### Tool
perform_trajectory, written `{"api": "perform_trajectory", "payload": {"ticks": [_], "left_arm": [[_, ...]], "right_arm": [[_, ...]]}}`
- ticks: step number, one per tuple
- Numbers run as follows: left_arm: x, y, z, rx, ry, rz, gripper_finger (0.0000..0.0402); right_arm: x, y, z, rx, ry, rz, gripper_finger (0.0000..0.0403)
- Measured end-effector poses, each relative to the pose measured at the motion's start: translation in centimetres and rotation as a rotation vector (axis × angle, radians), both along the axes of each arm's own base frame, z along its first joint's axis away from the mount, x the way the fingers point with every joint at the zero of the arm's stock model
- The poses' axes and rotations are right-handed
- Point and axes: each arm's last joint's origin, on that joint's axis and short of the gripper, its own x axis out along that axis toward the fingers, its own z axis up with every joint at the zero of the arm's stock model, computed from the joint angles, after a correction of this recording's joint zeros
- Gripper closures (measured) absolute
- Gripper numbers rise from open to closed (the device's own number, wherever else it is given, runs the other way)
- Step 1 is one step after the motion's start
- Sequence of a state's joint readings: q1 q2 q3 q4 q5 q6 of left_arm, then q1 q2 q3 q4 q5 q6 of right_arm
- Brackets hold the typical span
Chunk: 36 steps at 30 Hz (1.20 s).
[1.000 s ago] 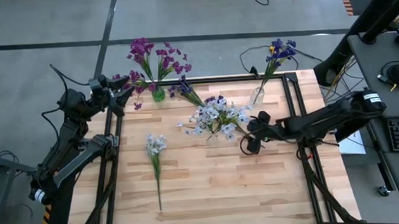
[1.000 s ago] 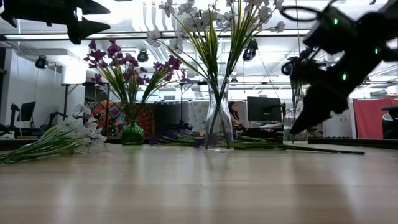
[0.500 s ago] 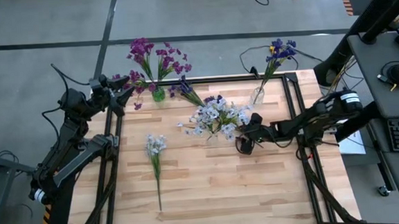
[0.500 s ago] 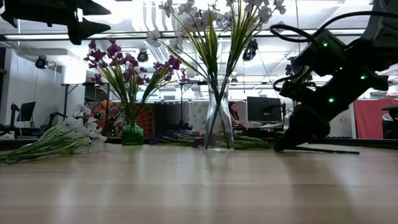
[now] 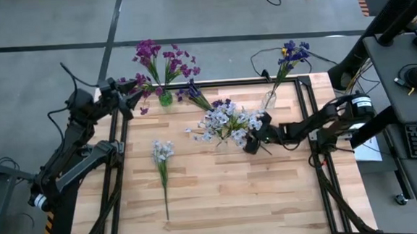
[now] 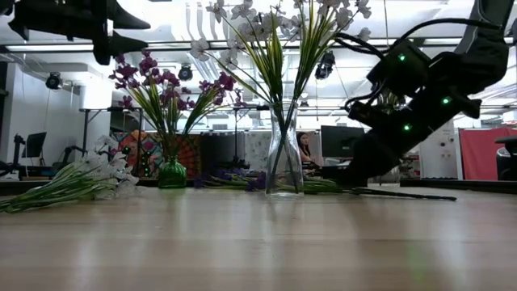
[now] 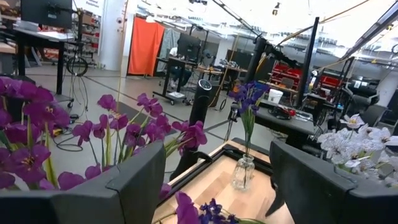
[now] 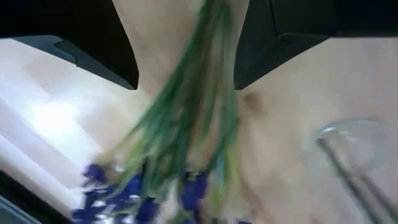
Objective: Sort flowers into vase by color
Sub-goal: Put the bottom blue flowers into the top transparent flower vase
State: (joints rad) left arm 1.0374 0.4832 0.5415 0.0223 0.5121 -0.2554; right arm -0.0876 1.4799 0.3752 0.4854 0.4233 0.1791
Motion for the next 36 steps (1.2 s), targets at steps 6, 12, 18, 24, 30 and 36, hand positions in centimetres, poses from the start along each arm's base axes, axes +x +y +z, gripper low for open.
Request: {"api": "perform_trajectory", "payload": {"ticks": [6,12,18,24,30,36], "left_arm": [[0.3,0.5,-0.3,-0.019,0.016,0.006,0.0132],[0.5,0.9,-0.5,-0.036,0.028,0.006,0.0132],[0.6,1.1,-0.7,-0.049,0.036,0.006,0.0132],[0.7,1.3,-0.8,-0.052,0.042,0.006,0.0132],[0.7,1.3,-0.8,-0.05,0.043,0.006,0.0132],[0.7,1.3,-0.8,-0.042,0.048,0.006,0.0132]], "right_arm": [[0.2,-1.2,-0.6,0.045,-0.024,-0.005,0.0156],[0.6,-1.4,-1.9,0.061,-0.009,0.002,0.0176],[0.8,-1.4,-2.5,0.099,-0.009,-0.019,0.0254],[0.5,-1.3,-1.3,0.115,-0.033,-0.023,0.0377],[0.0,-1.1,1.7,0.144,-0.134,-0.039,0.0388],[-1.4,-0.9,5.2,0.2,-0.209,-0.089,0.039]]}}
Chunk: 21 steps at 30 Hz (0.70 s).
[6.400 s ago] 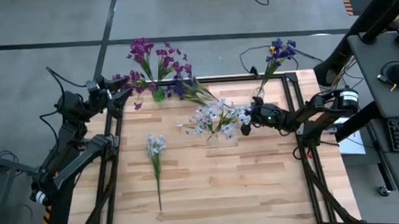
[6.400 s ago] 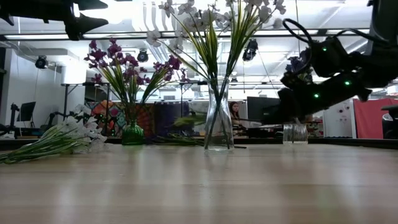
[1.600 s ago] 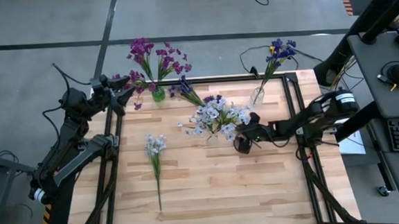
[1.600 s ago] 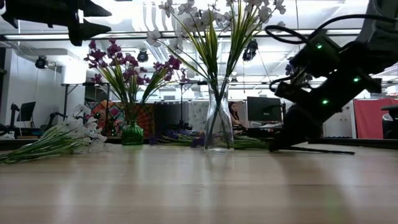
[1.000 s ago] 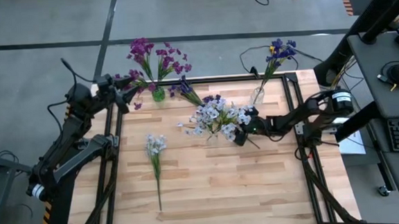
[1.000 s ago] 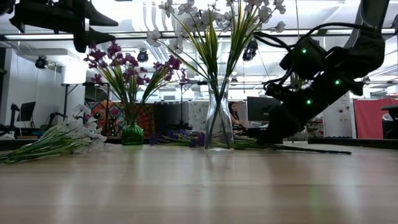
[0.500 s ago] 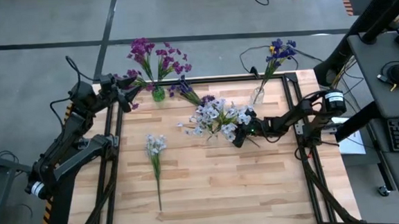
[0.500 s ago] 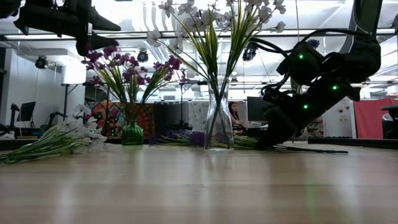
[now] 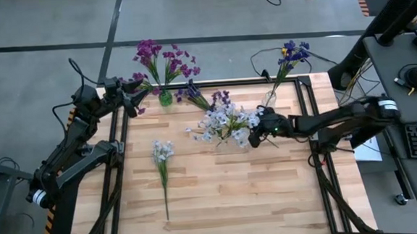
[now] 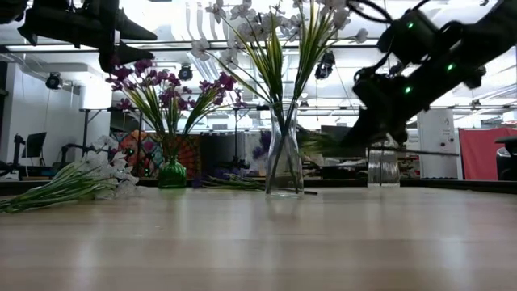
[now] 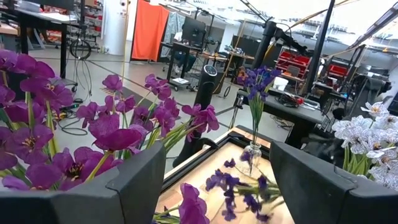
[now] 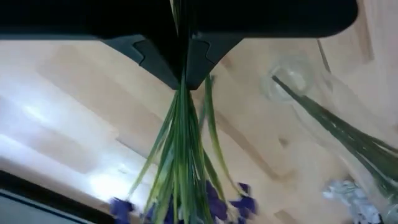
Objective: Sort flowers into vase by color
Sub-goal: Put the bottom blue flowers into the top transparent flower vase
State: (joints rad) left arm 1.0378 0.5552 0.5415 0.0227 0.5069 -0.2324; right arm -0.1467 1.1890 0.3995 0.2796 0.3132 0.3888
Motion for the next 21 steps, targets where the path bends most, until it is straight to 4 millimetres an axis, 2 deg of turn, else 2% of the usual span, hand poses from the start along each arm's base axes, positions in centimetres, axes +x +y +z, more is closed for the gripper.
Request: {"api": "perform_trajectory", "payload": {"ticks": [6,15,21], "left_arm": [[0.0,0.0,0.0,0.009,0.005,0.0,0.0132],[0.0,0.0,0.2,0.026,-0.006,-0.007,0.0132],[0.2,-0.7,1.7,0.125,-0.105,-0.192,0.0132]], "right_arm": [[-1.4,0.0,2.4,-0.052,-0.071,-0.078,0.039],[-2.6,-0.6,3.9,-0.255,-0.105,-0.317,0.039],[-3.0,-0.6,6.7,-0.348,-0.177,-0.288,0.039]]}}
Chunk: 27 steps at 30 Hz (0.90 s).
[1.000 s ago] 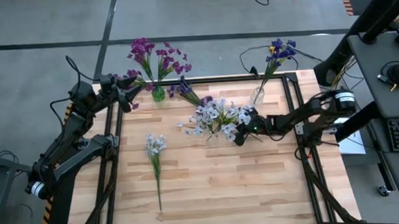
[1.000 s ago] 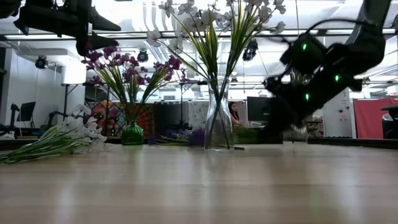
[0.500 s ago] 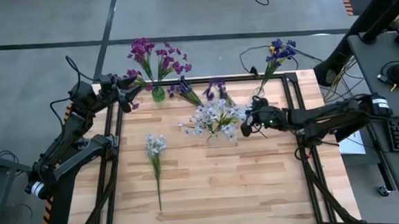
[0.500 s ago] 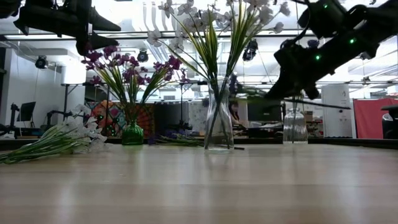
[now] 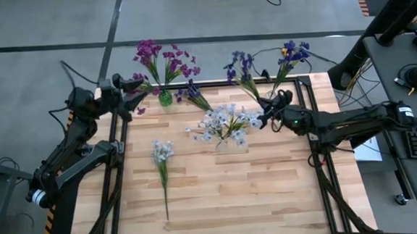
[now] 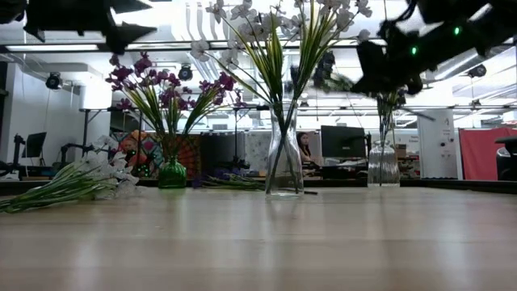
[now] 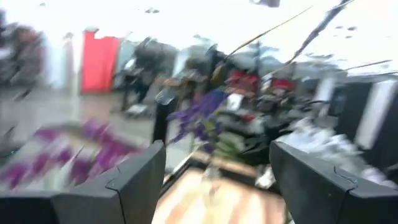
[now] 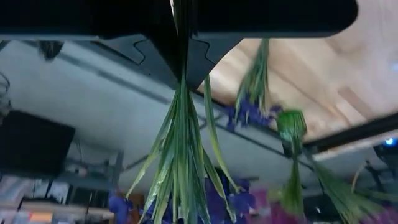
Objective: Sort flowers into vase by color
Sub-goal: Put the bottom blue flowers into the top transparent flower vase
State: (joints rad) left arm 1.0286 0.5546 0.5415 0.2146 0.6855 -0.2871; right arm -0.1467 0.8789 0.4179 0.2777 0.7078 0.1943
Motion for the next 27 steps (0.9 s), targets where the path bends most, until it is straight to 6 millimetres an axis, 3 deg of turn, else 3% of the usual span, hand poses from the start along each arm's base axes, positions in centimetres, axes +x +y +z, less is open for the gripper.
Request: {"api": "perform_trajectory", "payload": {"ticks": [5,12,17,21,27], "left_arm": [[-0.1,-0.9,1.8,0.107,-0.111,-0.053,0.0132],[-0.2,-2.8,5.6,0.224,-0.165,-0.15,0.0132],[0.1,-3.9,7.1,0.283,-0.186,-0.216,0.0132],[1.7,-3.6,7.1,0.27,-0.183,-0.22,0.0132],[6.3,-3.3,7.0,0.263,-0.132,-0.279,0.0132]], "right_arm": [[-0.3,0.0,3.9,-0.116,-0.021,0.02,0.039],[-0.7,0.1,10.4,-0.286,-0.034,0.027,0.039],[-1.1,0.4,14.5,-0.356,-0.056,0.035,0.039],[-1.3,0.9,17.2,-0.404,-0.131,0.11,0.039],[-0.9,1.6,20.2,-0.435,-0.279,0.351,0.039]]}}
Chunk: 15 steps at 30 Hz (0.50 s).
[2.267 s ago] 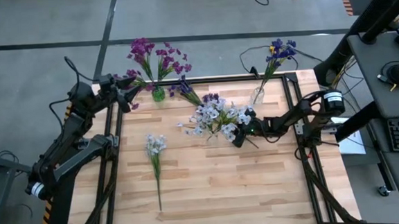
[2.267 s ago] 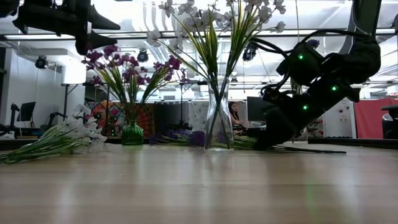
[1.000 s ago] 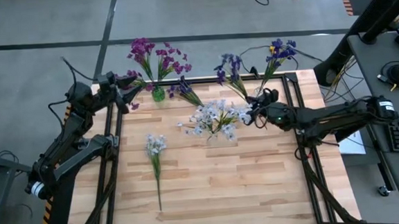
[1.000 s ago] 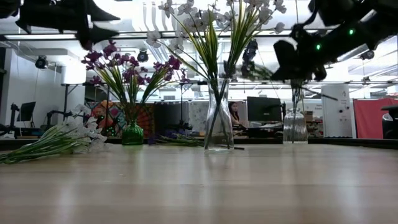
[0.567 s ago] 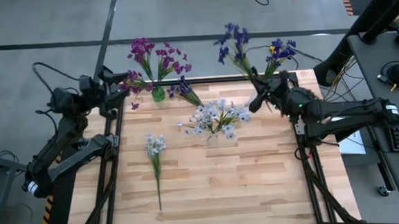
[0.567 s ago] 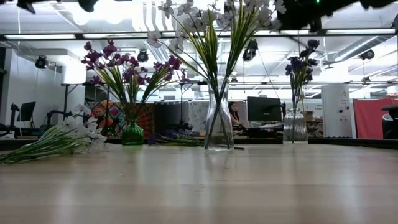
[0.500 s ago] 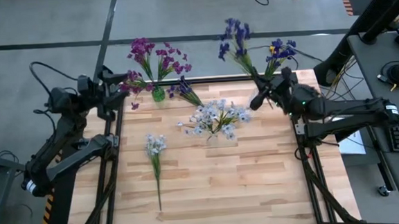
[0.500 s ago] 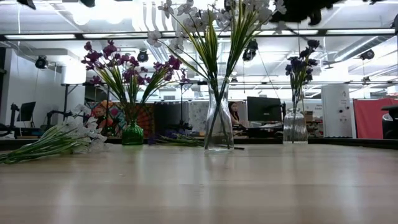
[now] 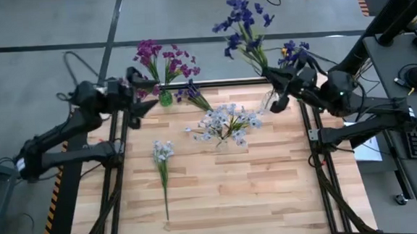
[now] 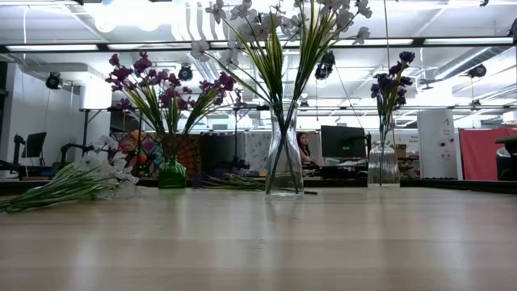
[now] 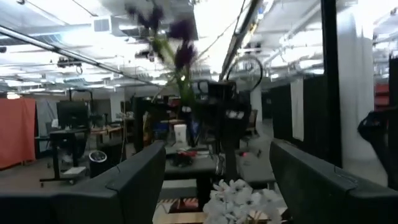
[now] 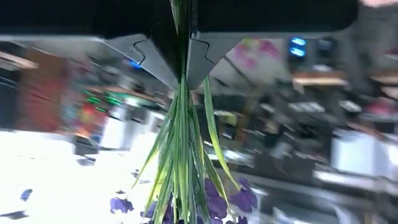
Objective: Sort flowers into vase by color
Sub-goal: Put the bottom blue flowers into the top transparent flower vase
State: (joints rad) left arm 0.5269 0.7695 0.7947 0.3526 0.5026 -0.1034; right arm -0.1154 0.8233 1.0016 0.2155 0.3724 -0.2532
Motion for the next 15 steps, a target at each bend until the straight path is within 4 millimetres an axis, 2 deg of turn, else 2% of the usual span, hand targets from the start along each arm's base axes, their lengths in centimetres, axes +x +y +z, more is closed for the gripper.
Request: {"api": "perform_trajectory", "payload": {"ticks": [7,12,15], "left_arm": [[4.7,-1.2,1.7,0.11,0.015,-0.087,0.0132],[7.1,-1.7,2.0,0.151,0.021,-0.129,0.0132],[8.6,-1.8,1.6,0.154,0.013,-0.149,0.0132]], "right_arm": [[-0.1,0.7,2.6,-0.018,-0.101,0.26,0.039],[0.0,1.2,2.9,-0.027,-0.169,0.438,0.039],[0.5,1.5,2.9,-0.034,-0.208,0.484,0.039]]}}
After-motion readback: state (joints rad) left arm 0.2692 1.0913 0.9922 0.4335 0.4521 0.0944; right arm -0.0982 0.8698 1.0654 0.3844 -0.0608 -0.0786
